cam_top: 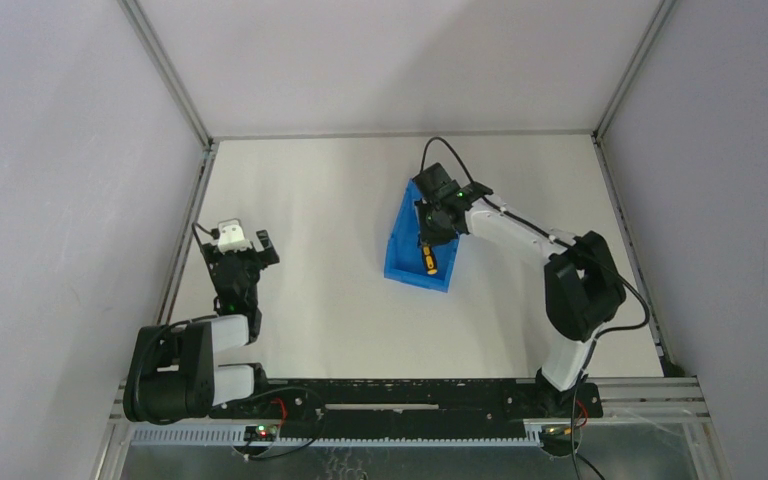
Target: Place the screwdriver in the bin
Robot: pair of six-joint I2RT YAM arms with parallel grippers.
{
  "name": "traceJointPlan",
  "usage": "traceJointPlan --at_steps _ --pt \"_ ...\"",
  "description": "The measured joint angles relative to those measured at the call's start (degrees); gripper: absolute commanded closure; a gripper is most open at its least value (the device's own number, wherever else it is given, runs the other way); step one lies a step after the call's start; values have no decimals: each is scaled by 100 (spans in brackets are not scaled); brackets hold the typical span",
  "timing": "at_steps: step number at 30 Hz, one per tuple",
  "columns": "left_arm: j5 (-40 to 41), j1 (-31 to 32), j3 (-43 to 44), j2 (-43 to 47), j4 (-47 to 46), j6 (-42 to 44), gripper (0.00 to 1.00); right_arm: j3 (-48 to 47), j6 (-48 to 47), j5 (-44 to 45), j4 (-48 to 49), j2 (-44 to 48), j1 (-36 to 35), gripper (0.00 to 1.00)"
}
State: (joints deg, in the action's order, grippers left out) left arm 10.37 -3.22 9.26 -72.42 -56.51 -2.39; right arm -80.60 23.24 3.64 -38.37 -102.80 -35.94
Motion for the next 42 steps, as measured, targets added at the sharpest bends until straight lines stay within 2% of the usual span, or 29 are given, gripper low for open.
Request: traceJointPlan --at_steps 3,8,15,16,20,24,27,32,38,42 --pt "0 0 0 0 0 0 0 26 9 122 138 -219 -46 77" --pt "0 0 0 0 0 0 0 118 31 341 293 -466 -92 70" --pt "0 0 0 0 0 -2 0 146 101 485 367 -603 -125 49" --pt "0 0 0 0 0 -2 0 146 118 496 385 -599 -129 43" --pt "0 0 0 0 0 0 0 146 138 520 402 -555 -138 35" --pt "2 0 0 0 0 -2 0 151 162 544 376 -315 -149 20" --pt "0 0 0 0 0 0 0 160 155 586 299 122 -164 17" --pt "0 0 0 0 0 0 0 160 63 697 262 949 -149 2" --pt "0 0 0 0 -2 0 0 173 -210 929 -46 1460 201 0" --pt "0 0 0 0 0 -2 0 619 -446 876 4 1711 944 0"
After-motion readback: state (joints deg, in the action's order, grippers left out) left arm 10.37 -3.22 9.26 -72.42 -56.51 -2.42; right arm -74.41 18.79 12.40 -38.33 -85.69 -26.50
